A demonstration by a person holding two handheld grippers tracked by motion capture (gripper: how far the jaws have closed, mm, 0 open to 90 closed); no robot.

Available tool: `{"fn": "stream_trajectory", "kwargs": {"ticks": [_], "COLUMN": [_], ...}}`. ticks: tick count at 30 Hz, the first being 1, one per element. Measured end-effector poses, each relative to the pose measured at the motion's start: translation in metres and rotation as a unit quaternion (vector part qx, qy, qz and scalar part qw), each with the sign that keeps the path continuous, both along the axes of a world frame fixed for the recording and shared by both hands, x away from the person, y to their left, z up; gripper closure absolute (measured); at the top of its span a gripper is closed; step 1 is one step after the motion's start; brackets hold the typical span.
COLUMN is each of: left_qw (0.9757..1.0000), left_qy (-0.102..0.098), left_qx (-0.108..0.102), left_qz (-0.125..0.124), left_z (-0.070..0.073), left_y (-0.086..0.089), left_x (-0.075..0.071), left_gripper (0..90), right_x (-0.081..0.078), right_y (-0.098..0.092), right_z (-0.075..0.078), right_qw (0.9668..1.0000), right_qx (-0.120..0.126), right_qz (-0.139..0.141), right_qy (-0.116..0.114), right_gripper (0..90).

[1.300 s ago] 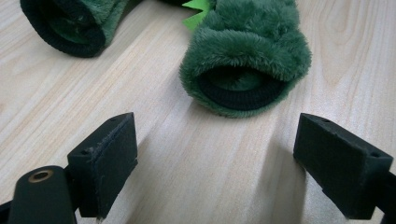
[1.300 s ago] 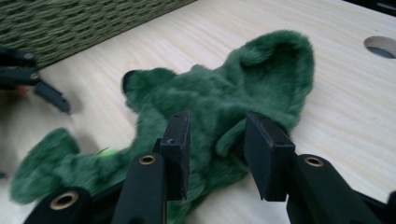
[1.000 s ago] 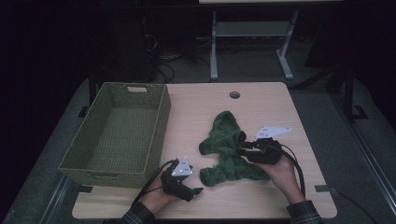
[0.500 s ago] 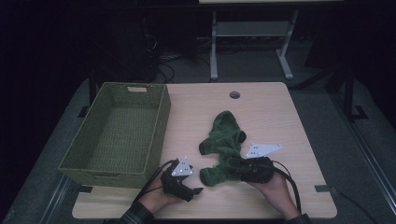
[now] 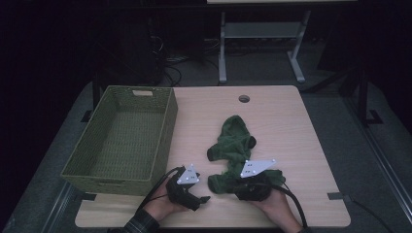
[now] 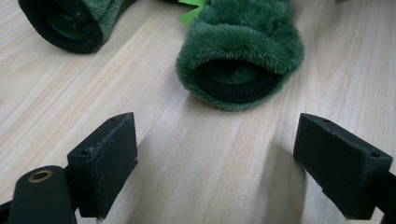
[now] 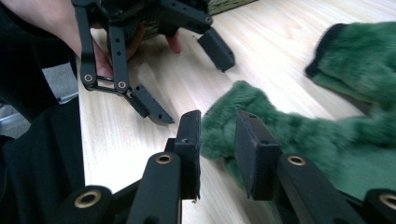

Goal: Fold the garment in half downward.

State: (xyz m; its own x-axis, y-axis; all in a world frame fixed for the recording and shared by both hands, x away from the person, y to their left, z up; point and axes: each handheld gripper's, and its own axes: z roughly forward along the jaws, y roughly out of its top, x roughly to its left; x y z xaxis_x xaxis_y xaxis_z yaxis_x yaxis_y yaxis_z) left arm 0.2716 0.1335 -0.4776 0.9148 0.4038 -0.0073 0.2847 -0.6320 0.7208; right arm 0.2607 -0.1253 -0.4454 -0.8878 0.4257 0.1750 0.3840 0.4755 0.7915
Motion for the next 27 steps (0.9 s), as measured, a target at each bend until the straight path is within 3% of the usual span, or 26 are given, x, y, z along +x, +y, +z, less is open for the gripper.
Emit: {"fn": "stream_trajectory", "kwargs": {"ticks": [7, 12, 18, 21, 27], "left_qw": [1.0, 1.0, 1.0, 1.0, 1.0], "left_qy": [0.0, -0.003, -0.003, 0.0, 0.0], "left_qx": [0.001, 0.002, 0.002, 0.001, 0.001], "left_qz": [-0.002, -0.004, -0.004, -0.002, -0.002], "left_z": [0.0, 0.0, 0.0, 0.0, 0.0], "left_y": [0.0, 0.0, 0.0, 0.0, 0.0], "left_x": [0.0, 0.001, 0.001, 0.0, 0.0], "left_gripper": [12.7, 12.7, 12.7, 12.7, 12.8], "right_x": [0.002, 0.003, 0.001, 0.001, 0.005], "right_y": [0.019, 0.028, 0.031, 0.028, 0.006], "right_z": [-0.009, -0.021, -0.023, -0.02, 0.0], "right_qw": [0.9997, 0.998, 0.9963, 0.9973, 0.9998], "right_qx": [-0.018, -0.061, -0.084, -0.071, -0.001], "right_qz": [0.017, 0.015, 0.001, 0.002, -0.011], "right_qy": [0.002, 0.0, -0.02, -0.015, -0.015], "right_gripper": [71.0, 68.0, 82.2, 83.0, 83.0]}}
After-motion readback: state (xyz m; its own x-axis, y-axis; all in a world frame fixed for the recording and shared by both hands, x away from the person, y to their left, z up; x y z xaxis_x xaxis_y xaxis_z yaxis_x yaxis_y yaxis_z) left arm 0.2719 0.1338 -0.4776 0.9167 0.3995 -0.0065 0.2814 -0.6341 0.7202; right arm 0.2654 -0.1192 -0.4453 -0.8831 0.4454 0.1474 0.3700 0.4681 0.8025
